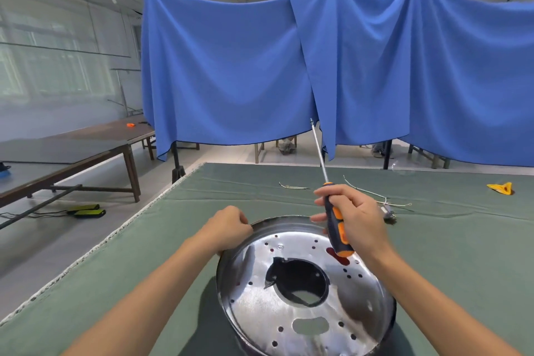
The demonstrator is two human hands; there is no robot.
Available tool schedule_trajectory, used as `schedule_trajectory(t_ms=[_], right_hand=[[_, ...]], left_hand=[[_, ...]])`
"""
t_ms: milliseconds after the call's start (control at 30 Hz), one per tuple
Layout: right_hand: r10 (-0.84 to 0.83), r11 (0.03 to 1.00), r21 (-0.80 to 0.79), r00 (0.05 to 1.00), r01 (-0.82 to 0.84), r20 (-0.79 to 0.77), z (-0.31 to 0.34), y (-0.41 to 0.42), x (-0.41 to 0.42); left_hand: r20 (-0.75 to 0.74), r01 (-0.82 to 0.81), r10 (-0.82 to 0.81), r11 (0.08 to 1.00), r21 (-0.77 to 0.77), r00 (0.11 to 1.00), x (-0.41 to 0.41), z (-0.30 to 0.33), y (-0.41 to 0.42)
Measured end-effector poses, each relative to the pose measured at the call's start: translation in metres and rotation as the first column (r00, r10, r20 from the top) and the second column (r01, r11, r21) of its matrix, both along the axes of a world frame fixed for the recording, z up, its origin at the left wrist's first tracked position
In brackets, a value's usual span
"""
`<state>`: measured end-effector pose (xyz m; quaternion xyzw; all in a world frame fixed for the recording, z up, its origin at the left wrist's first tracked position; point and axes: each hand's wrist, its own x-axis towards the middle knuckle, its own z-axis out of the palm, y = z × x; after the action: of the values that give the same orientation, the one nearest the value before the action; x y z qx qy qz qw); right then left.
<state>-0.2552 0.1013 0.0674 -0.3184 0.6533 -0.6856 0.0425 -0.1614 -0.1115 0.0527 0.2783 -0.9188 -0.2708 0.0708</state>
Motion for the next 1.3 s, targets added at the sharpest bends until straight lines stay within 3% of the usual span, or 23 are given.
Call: schedule_trajectory(t_ms=[133, 400, 733, 800, 867, 933, 1067, 1133, 1233, 1300], right_hand=[[0.148, 0.987, -0.063, 0.988, -0.15, -0.032, 0.005, -0.011, 0.011], [0.295, 0.954, 0.121, 0.924, -0.273, -0.244, 0.006, -0.019, 0.022], [0.108, 0.98, 0.199, 0.774, 0.024, -0.624, -0.001, -0.007, 0.019], [0.067, 0.976, 0.19, 0.687, 0.105, -0.724, -0.002, -0.004, 0.022], [0.041, 0.975, 0.151, 0.542, 0.16, -0.84, -0.002, -0.001, 0.027], [-0.008, 0.986, 0.077, 0.493, 0.151, -0.87, 0.0, 0.001, 0.03], [-0.16, 0.984, -0.095, 0.502, 0.153, -0.85, 0.005, -0.001, 0.035], [-0.163, 0.986, -0.113, 0.618, 0.119, -0.769, 0.008, -0.002, 0.036], [-0.165, 0.981, -0.175, 0.831, 0.083, -0.531, 0.012, -0.002, 0.033], [-0.171, 0.973, -0.212, 0.911, 0.095, -0.375, 0.015, -0.003, 0.031]], left_hand=[[0.033, 0.019, -0.019, 1.0, 0.021, 0.999, 0.012, -0.012, 0.008], [-0.05, -0.04, 0.04, 0.999, -0.009, 0.998, 0.007, -0.026, 0.013], [-0.057, -0.031, 0.034, 0.998, 0.057, 0.998, 0.004, -0.03, 0.008], [-0.058, -0.025, 0.029, 0.997, 0.07, 0.998, 0.003, -0.031, 0.008], [-0.053, -0.024, 0.027, 0.998, 0.062, 0.998, 0.003, -0.031, 0.008], [-0.039, -0.023, 0.025, 0.999, 0.048, 0.999, 0.003, -0.029, 0.009], [-0.014, -0.012, 0.012, 1.0, 0.026, 1.0, 0.002, -0.022, 0.01], [-0.008, 0.003, -0.003, 1.0, 0.018, 1.0, 0.001, -0.019, 0.01], [-0.007, 0.031, -0.031, 0.999, 0.011, 1.0, -0.001, -0.015, 0.009], [0.007, 0.048, -0.048, 0.999, -0.012, 0.999, -0.004, -0.014, 0.008]])
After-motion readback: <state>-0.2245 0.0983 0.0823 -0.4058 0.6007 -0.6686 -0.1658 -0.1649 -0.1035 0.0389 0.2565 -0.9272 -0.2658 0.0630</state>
